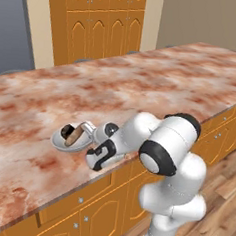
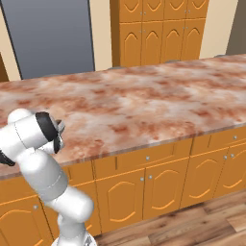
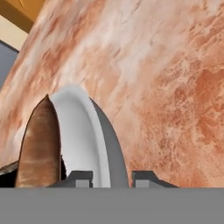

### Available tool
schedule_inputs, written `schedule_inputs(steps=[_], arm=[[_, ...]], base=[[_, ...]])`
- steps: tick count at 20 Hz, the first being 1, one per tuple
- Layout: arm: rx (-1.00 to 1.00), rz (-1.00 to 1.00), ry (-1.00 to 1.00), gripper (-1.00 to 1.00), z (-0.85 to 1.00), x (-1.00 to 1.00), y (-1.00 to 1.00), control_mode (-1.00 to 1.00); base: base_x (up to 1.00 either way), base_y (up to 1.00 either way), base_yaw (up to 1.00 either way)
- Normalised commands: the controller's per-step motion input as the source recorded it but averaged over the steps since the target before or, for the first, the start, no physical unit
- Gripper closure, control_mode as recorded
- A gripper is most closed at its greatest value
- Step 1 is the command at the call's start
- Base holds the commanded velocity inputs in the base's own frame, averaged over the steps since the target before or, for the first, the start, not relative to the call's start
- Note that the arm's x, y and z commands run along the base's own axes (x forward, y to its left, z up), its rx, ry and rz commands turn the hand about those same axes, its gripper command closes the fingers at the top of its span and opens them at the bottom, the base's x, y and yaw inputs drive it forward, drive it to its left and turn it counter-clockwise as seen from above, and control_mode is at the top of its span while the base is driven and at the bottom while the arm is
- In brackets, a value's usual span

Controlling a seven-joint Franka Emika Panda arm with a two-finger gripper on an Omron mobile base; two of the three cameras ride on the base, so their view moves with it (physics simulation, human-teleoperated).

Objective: Pick up the heated bread from the toaster oven and place it in the bowl. Then move the bread bowl to the dining counter.

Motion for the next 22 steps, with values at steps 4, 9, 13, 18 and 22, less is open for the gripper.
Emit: schedule_inputs(steps=[4, 9, 13, 18, 22], arm=[[0.00, -0.03, 0.00, -1.00, 1.00, -0.11, 0.00, -1.00], [0.00, -0.06, -0.10, -1.00, 1.00, -0.39, 0.00, -1.00], [0.00, -0.06, -0.16, -1.00, 1.00, -0.50, 0.00, -1.00], [0.03, -0.07, -0.15, -1.00, 1.00, -0.89, 0.00, -1.00], [0.03, -0.09, -0.25, -1.00, 1.00, -1.00, -0.03, -1.00]], base=[[0.00, 0.00, 0.00], [0.00, 0.00, 0.00], [0.00, 0.00, 0.00], [0.00, 0.00, 0.00], [0.00, 0.00, 0.00]])
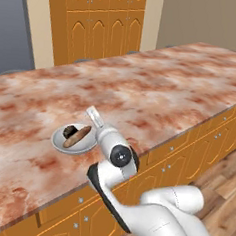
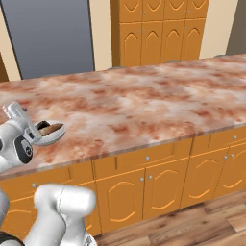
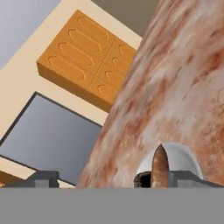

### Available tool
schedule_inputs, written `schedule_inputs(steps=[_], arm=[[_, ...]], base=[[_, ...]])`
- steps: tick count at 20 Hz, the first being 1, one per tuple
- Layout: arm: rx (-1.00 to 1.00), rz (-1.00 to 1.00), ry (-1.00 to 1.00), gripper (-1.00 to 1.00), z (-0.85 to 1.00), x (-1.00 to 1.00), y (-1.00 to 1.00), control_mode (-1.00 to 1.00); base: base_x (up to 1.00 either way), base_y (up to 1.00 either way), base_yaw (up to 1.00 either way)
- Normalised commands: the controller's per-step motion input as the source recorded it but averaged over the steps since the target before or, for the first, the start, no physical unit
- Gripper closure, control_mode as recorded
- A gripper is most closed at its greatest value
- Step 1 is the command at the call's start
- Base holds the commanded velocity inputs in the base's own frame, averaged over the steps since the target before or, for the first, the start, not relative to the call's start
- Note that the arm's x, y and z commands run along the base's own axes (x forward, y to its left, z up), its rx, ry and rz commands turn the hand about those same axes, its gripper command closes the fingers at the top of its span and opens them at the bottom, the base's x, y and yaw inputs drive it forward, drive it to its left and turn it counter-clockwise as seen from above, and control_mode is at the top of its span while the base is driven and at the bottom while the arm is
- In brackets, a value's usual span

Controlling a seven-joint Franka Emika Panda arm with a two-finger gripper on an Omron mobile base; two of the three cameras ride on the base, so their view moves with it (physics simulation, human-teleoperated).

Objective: Pick up the heated bread from the toaster oven and place it in the bowl. Then move the bread bowl to the dining counter.

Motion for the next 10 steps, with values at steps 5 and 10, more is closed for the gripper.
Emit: schedule_inputs(steps=[5, 10], arm=[[-0.02, -0.12, -0.35, -1.00, 0.87, -1.00, 0.00, -1.00], [0.03, -0.06, -0.11, -1.00, 0.04, -0.07, -0.09, -1.00]], base=[[0.00, 0.00, 0.00], [0.00, 0.00, 0.00]])
